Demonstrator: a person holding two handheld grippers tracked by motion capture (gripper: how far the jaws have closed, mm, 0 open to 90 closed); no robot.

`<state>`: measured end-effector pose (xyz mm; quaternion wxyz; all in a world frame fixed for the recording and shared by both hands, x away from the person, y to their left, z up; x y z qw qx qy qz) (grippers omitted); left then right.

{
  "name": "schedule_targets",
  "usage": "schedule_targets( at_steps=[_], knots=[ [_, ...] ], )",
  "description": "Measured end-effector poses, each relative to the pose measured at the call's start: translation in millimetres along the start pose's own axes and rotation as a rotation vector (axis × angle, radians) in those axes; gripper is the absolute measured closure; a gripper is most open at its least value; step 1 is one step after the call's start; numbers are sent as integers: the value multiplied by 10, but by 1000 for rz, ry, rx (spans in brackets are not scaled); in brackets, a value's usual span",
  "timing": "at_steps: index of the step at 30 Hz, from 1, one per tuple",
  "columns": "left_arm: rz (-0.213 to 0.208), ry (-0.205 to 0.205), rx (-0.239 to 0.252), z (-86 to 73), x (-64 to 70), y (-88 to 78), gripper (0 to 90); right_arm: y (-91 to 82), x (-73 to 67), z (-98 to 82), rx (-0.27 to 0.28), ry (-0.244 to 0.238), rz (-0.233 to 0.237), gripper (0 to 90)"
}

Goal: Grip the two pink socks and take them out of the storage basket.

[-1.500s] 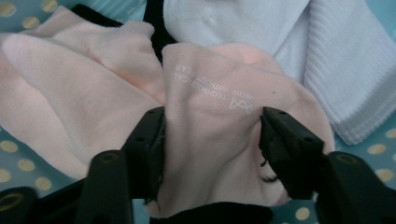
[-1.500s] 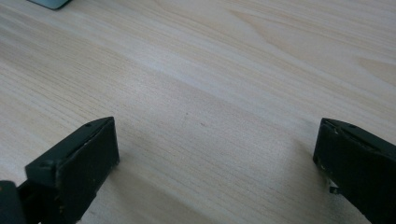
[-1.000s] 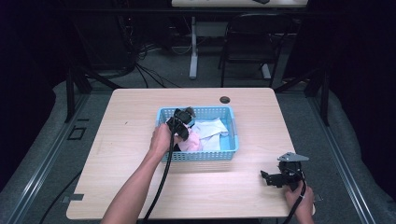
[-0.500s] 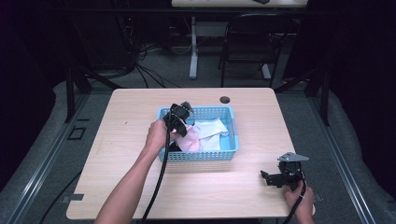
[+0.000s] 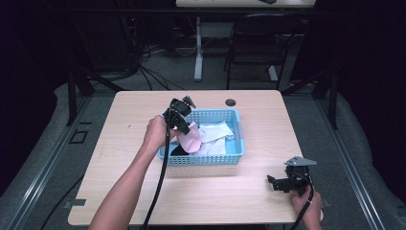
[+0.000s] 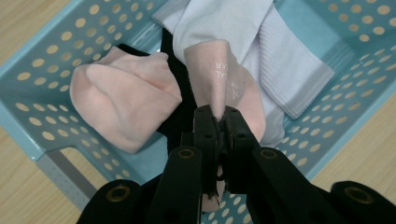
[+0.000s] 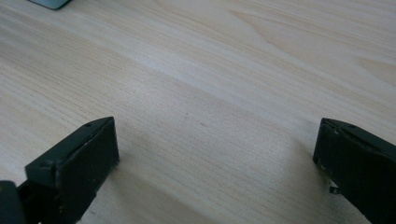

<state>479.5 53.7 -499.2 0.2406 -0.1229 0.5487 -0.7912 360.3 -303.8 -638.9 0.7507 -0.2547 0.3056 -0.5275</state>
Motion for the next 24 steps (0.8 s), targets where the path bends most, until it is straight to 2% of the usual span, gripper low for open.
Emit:
schedule_targets(
  at_steps=[6, 15, 24],
  knots=[
    [-6, 5, 10, 25, -2, -132, 860, 0, 0, 0, 0, 0, 0, 0],
    [-9, 18, -1, 16, -24, -296, 860, 0, 0, 0, 0, 0, 0, 0],
    [8, 29, 18, 32, -39, -513, 860, 0, 0, 0, 0, 0, 0, 0]
  ],
)
Point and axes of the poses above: each handheld gripper's, and its own axes: y roughly forward along the jaws, z roughly out of its top, x roughly to its right, the point moved 7 cm from there along y, roughly forward along the jaws, and after that the axes turned 15 degrees about y, right-handed, at the moved point
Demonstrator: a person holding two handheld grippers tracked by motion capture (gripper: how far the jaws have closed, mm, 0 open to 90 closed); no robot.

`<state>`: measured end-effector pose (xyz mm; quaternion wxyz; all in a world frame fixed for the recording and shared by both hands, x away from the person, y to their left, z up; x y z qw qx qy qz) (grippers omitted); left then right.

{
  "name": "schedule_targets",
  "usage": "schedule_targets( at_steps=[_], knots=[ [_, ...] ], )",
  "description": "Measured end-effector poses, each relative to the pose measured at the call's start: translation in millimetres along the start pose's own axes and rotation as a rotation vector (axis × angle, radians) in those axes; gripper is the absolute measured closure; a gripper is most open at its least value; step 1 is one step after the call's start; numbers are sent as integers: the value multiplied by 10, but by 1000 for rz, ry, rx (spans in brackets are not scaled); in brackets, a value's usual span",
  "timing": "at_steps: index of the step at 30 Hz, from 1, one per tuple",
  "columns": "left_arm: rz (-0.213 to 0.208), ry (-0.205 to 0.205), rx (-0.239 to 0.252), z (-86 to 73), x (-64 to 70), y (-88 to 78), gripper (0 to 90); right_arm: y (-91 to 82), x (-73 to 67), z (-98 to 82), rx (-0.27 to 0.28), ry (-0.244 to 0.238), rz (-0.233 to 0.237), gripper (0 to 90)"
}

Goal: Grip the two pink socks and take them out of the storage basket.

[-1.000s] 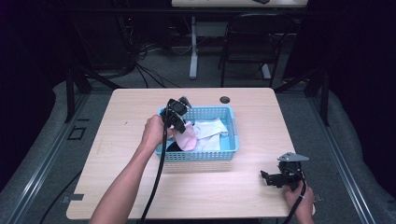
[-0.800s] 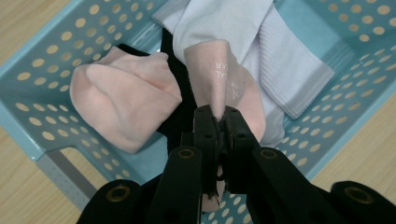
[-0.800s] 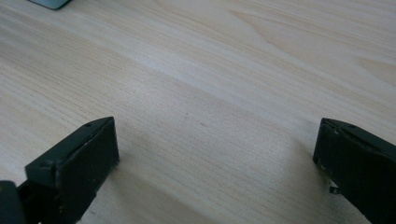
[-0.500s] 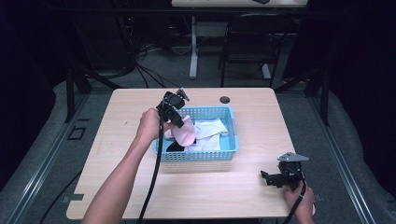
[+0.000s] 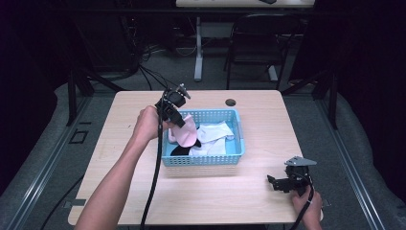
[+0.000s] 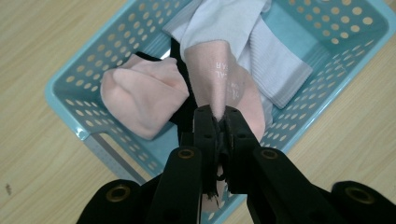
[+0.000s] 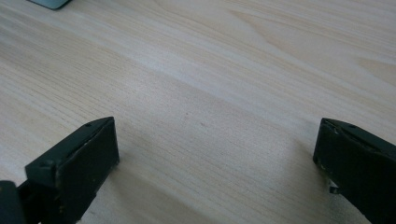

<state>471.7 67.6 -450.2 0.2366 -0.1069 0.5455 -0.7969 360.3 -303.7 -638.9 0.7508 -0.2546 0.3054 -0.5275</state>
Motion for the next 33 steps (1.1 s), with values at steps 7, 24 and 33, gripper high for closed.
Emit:
schedule_targets(
  at_steps=[7, 24, 33],
  knots=[
    [32, 21, 4, 11, -13, -220, 859, 0, -1, 0, 0, 1, 1, 0],
    [100, -7, 22, -219, -130, -708, 858, -1, 2, 0, -1, -2, -2, 0],
    [126, -67, 25, -538, -269, -841, 858, 0, -1, 0, 1, 1, 1, 0]
  ],
)
Point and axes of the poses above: each handheld gripper's, and its own axes: y roughly forward along the jaws, z roughly out of its top, x roughly to its right, the point moved 7 cm from there along y, roughly forward along the jaws, and after that the axes turned 15 degrees about y, right-handed, at the moved point
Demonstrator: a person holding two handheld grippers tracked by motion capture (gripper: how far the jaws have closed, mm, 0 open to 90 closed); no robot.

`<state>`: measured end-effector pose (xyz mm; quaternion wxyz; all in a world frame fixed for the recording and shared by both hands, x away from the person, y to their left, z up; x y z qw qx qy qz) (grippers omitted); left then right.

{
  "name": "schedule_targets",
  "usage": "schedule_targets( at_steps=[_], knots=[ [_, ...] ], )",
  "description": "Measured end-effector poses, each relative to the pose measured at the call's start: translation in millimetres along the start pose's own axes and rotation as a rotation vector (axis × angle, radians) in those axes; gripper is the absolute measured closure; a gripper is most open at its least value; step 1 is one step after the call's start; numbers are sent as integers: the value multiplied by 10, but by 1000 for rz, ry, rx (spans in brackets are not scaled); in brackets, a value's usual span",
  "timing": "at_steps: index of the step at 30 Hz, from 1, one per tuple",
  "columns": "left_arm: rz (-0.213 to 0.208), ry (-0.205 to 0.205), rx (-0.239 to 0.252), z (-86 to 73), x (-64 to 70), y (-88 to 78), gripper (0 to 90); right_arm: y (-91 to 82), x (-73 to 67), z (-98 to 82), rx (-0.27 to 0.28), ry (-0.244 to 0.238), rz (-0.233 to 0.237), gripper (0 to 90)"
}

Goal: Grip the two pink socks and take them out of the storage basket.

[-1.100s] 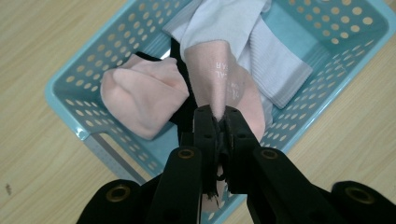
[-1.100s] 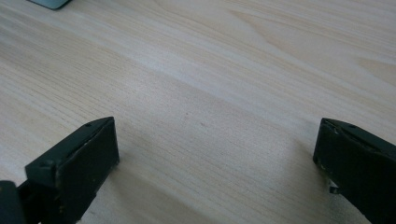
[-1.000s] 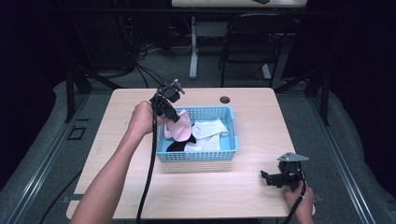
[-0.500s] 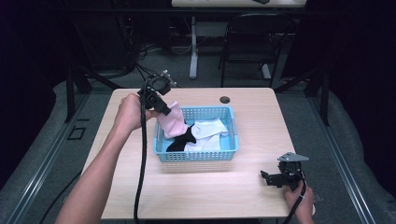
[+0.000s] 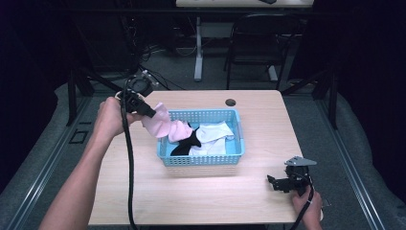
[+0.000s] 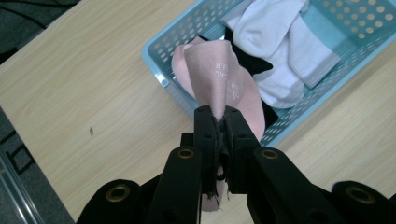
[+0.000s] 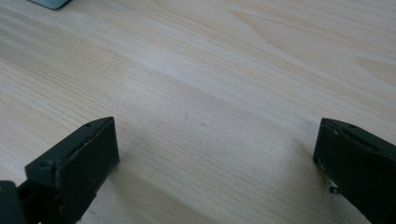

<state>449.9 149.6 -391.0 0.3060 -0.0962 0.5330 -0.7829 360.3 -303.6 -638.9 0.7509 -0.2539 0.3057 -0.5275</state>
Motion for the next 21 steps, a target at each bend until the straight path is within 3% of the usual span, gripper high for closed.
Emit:
schedule_targets(
  at_steps=[10, 21],
  knots=[
    [34, -76, -13, -410, -205, -82, 858, -1, 1, 0, -1, -1, -1, 0],
    [49, -133, -37, -771, -348, -31, 859, 0, 1, 0, -1, -1, -1, 0]
  ],
)
Point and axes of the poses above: each handheld gripper's, and its own axes: y roughly forward along the jaws, z roughly out of its top, x roughly to its right, the point moved 7 cm from there along y, roughly forward along the jaws, and after that the axes turned 15 degrees about y, right-handed, at the moved point
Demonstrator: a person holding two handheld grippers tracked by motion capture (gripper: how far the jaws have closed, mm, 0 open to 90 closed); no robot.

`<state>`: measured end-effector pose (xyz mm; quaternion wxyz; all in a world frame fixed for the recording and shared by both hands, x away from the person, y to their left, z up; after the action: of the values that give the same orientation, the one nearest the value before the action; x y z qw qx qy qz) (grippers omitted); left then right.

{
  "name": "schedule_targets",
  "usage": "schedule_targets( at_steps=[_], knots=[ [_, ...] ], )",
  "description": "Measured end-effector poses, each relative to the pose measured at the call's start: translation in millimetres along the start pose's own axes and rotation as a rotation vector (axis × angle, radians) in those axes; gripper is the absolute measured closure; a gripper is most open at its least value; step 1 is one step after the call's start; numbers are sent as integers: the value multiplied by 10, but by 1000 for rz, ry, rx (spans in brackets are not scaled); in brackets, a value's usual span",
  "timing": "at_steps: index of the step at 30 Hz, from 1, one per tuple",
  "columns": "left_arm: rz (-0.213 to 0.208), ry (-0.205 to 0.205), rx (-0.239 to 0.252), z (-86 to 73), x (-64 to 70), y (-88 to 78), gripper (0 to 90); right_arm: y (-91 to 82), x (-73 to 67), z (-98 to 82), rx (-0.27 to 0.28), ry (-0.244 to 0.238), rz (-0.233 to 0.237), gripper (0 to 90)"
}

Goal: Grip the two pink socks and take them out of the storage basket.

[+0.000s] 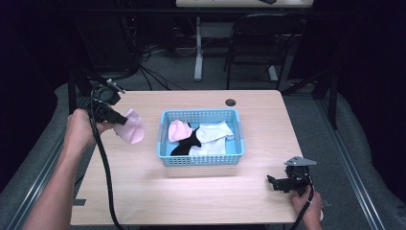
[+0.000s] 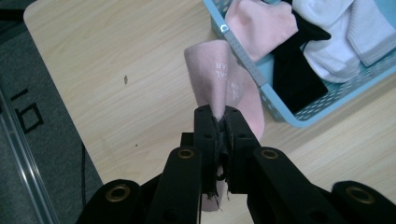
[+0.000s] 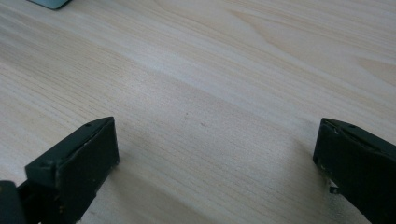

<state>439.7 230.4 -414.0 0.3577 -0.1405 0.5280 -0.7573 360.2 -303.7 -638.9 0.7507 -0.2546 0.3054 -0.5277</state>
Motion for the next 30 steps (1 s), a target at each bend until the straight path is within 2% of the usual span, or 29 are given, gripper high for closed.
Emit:
schedule_targets(
  at_steps=[15, 30],
  knots=[
    [2, -53, -35, -306, -109, 210, 859, 0, 1, 0, -2, -1, 1, 0],
    [-41, -91, -56, -593, -73, 506, 858, 0, 1, 0, -1, -1, 0, 0]
  ],
)
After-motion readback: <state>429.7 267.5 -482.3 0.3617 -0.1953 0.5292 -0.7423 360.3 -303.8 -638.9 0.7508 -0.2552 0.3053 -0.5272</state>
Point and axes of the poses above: each handheld gripper's, and its own axes: y roughly forward along the jaws, z roughly out of its top, x roughly to its right, the point moved 7 cm from there along y, roughly forward along the jaws, and after that the axes turned 15 degrees about y, right-handed, at the moved point
